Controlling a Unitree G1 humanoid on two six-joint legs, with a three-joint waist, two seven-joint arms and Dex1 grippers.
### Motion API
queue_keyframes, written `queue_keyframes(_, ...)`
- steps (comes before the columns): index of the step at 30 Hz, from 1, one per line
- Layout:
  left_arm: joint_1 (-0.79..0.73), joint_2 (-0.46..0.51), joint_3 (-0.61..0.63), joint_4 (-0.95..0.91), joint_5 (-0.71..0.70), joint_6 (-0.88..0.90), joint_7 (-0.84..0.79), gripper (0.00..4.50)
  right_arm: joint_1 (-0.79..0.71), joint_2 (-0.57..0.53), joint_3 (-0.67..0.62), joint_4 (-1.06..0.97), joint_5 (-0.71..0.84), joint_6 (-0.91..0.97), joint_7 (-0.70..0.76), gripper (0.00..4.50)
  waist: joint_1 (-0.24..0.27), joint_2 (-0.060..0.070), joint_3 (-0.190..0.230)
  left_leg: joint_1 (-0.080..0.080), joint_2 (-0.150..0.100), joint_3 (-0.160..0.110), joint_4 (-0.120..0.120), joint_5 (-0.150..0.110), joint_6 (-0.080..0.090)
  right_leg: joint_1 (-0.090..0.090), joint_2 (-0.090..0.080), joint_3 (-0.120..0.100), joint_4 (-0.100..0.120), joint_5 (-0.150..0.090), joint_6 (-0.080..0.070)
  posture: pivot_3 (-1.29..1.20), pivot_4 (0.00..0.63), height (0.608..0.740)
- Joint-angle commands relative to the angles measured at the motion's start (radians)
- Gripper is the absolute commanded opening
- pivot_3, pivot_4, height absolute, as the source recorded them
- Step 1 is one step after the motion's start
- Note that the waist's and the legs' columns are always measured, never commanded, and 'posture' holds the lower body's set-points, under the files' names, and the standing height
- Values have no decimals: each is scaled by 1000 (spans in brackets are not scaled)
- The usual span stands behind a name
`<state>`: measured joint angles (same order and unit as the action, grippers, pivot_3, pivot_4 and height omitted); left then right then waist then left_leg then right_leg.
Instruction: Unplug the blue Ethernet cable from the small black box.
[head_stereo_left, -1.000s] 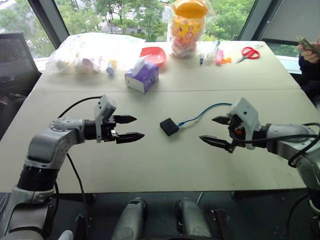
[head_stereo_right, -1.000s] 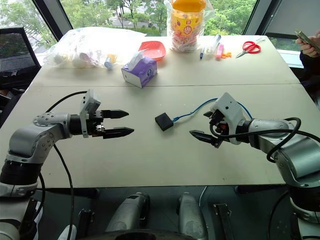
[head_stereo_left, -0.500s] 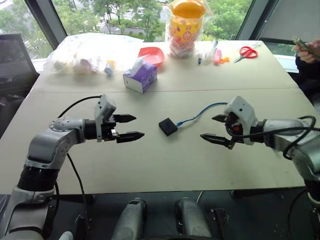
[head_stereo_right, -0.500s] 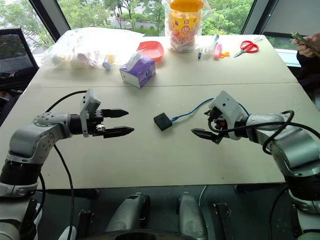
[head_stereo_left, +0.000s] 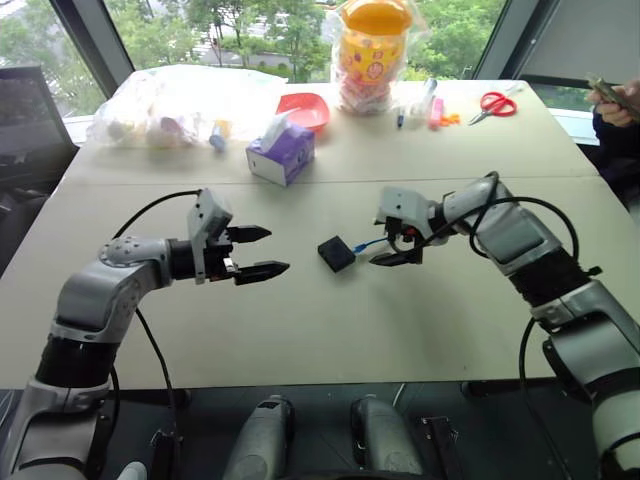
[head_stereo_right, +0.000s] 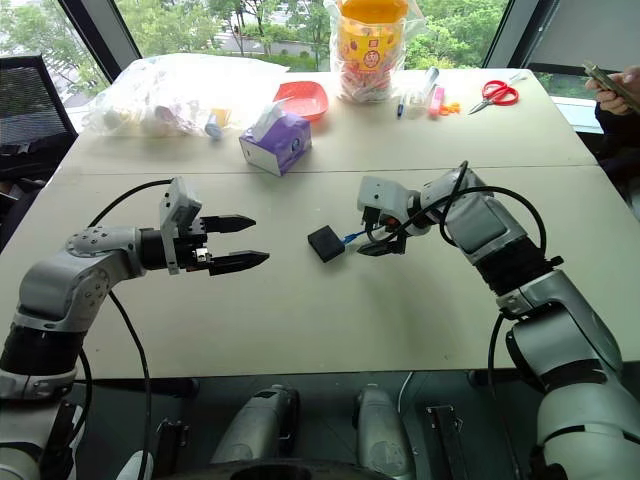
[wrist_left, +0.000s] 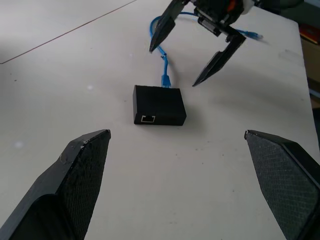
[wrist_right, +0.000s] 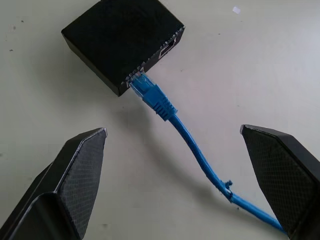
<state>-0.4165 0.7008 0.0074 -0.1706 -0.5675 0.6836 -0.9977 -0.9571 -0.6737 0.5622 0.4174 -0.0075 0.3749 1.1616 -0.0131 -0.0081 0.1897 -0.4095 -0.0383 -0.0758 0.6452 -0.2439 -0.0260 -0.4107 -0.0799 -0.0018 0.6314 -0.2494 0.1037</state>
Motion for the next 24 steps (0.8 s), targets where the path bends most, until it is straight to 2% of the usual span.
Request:
queue_keyframes(1, 19, 14, 44, -54, -9, -9, 19, 4482, -73, 45, 21, 114, -77, -110, 49, 4500, -3, 0, 0, 0, 0, 0, 0, 0, 0, 0, 0, 0, 0, 0, 0, 0, 150, 740)
queue_keyframes(6, 43, 17, 68, -88, -16, -1, 50, 4482, -155, 152, 47, 317, -149, -216, 113, 4500, -9, 0, 0, 1, 0, 0, 0, 0, -1, 0, 1, 0, 1, 0, 0, 0, 150, 740)
queue_keyframes(9, 57, 21, 79, -103, -22, 3, 62, 4500, -205, 222, 17, 426, -149, -218, 154, 3683, -12, 0, 0, 2, 0, -1, 0, 1, -2, 0, 1, 0, 2, 0, 0, 0, 150, 740)
queue_keyframes(16, 50, 13, 97, -112, -39, 20, 93, 4500, -256, 310, -13, 561, -177, -216, 215, 136, -28, 0, 0, 3, 0, -3, -1, 3, -5, 0, 2, 0, 5, 1, -1, 0, 150, 740)
queue_keyframes(18, 45, 6, 104, -108, -54, 33, 102, 4500, -253, 315, -32, 542, -179, -221, 200, 57, -29, 0, 0, 3, 0, -3, -1, 3, -5, -1, 2, 0, 5, 1, -1, 0, 150, 740)
queue_keyframes(20, 28, -15, 106, -94, -83, 61, 113, 4500, -215, 283, -52, 438, -192, -262, 147, 57, -29, 0, 0, 3, 0, -3, -2, 3, -5, -1, 2, 0, 6, 1, -1, 0, 150, 740)
queue_keyframes(24, -37, -78, 88, -28, -118, 102, 125, 4500, -33, 169, -142, 78, -289, -458, -180, 57, -6, 0, 0, 0, -1, -4, -1, 3, -5, -5, 0, 0, 11, 1, -1, 0, 150, 740)
